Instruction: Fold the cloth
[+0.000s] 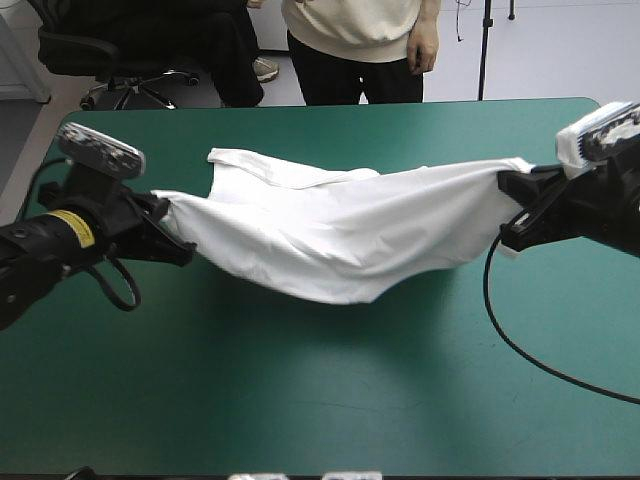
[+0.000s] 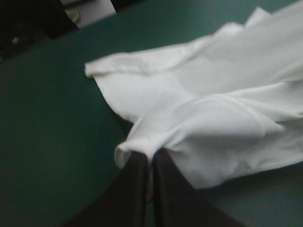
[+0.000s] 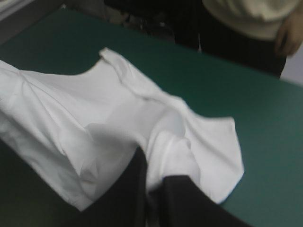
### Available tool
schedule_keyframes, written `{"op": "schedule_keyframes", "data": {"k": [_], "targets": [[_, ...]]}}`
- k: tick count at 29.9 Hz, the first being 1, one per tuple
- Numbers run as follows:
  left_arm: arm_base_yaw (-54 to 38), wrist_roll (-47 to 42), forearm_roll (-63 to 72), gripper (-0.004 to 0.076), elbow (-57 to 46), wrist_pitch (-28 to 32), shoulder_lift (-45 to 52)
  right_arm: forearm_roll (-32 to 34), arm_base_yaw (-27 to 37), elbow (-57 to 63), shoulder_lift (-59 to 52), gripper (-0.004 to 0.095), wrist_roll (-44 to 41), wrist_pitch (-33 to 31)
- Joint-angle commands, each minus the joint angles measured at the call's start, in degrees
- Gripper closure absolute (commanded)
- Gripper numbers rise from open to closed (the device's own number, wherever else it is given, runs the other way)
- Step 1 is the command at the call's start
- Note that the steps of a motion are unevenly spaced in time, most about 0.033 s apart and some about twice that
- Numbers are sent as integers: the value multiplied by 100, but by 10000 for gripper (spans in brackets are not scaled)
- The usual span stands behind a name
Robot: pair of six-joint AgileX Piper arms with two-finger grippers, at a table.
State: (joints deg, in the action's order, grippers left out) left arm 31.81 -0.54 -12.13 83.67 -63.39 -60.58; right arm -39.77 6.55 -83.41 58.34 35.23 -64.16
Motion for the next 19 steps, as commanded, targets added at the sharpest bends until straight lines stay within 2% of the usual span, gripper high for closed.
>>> {"op": "schedule_keyframes", "data": {"k": [1, 4, 10, 16, 19], "targets": [[16, 305, -216, 741, 1035, 227, 115, -409, -4, -1002, -74, 925, 134, 263], [16, 531, -313, 741, 1744, 369, 115, -409, -4, -1796, -74, 925, 173, 263], [16, 741, -515, 741, 2925, 1023, 115, -294, -4, -3161, -74, 925, 213, 476], [16, 965, -515, 741, 3693, 2076, 104, 308, -4, -4182, -59, 925, 94, 865], [16, 939, -714, 741, 3830, 2328, 94, 638, -4, -4444, 8, 925, -143, 935]]}}
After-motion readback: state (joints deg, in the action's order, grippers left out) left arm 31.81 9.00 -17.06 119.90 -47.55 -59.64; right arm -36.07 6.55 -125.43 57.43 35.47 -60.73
